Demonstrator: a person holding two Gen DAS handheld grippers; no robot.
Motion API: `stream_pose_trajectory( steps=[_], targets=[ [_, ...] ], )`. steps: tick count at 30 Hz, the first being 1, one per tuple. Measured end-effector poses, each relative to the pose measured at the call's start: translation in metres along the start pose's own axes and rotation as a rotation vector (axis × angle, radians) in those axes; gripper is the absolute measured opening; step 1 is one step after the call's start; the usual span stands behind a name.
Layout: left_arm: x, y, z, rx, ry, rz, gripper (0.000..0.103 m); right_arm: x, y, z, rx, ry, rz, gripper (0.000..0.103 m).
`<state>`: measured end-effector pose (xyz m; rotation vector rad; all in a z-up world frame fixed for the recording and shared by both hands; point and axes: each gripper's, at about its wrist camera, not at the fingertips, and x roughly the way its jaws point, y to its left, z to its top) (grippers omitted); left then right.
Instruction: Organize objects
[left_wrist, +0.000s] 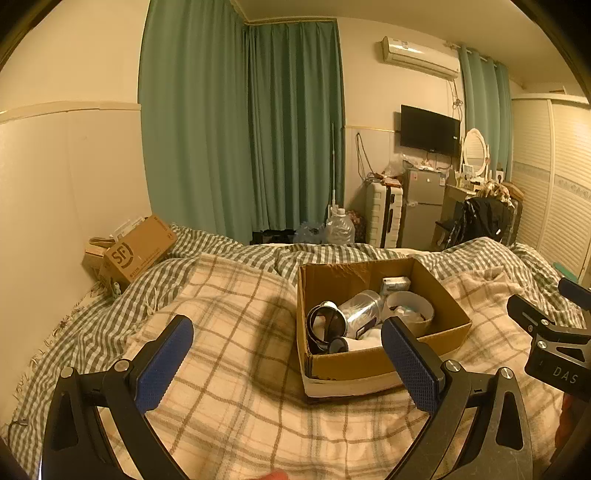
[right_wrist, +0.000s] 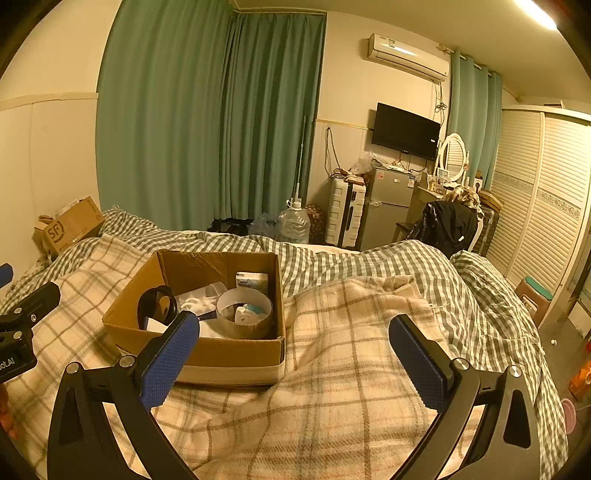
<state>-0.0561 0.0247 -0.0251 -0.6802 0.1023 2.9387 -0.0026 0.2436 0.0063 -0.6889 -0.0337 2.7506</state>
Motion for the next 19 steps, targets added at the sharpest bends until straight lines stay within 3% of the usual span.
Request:
stream_pose_trajectory(
  steps=[19],
  targets=[
    [0.0004, -0.0015, -0.0004, 0.008, 0.004, -0.005, 0.103, 0.0028, 0.0011, -0.0032, -0.002, 0.011, 0.001, 0.103]
  ],
)
